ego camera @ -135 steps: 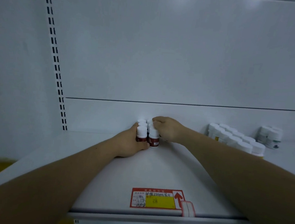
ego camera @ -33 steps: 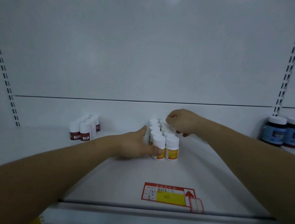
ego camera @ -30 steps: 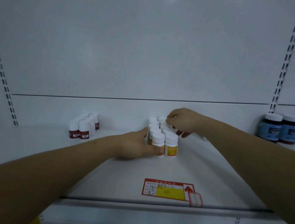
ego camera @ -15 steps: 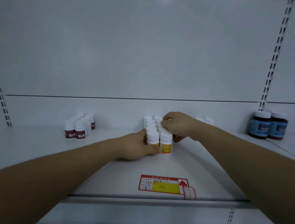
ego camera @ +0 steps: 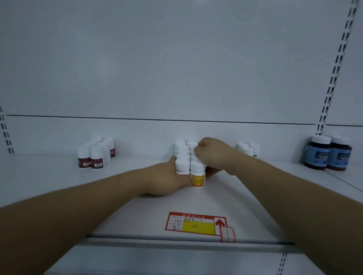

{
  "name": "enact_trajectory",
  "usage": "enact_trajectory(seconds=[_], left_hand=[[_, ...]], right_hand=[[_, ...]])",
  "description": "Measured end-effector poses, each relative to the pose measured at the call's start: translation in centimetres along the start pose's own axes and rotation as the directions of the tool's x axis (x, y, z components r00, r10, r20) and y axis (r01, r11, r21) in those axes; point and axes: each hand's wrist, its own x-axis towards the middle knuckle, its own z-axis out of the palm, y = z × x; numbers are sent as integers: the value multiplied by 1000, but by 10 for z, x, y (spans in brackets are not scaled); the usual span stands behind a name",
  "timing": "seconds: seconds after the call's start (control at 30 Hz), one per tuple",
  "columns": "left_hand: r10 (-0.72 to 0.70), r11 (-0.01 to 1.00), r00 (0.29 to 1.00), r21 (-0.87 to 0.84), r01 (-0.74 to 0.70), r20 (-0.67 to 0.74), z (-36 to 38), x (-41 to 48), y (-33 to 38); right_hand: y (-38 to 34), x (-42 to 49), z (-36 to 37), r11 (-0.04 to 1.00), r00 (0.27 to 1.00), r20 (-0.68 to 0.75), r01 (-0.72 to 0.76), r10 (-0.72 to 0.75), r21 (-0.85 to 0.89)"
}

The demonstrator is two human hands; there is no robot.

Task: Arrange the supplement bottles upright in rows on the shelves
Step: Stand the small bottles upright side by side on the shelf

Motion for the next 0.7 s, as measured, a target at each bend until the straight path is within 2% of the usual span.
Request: enact_trajectory(seconds=[0.07, 0.17, 0.23, 0.33, 0.5, 0.7], left_hand=[[-32, 999, 999, 14, 32, 15, -4, -1, -2], [-151, 988, 989, 40, 151, -10, -16, -1, -7], [-215, 976, 975, -31, 214, -51, -25, 3, -10], [-246, 964, 957, -139, 225, -156, -33, 15, -14], [-333, 942, 920, -40, 332, -208, -35, 33, -30], [-264, 963, 952, 8, 268, -155, -32, 39, -26]], right_hand=[[-1, 0, -5, 998, 1000, 19, 6, -5, -59], [-3, 1, -14, 997, 999, -33, 12, -14, -70], [-6, 3, -17, 992, 998, -54, 37, -44, -123], [-11, 10, -17, 972, 998, -13, 61, -65, -228], [-8, 23, -13, 972, 998, 9, 55, -55, -227], [-7, 28, -10, 964, 995, 23, 104, -102, -246]])
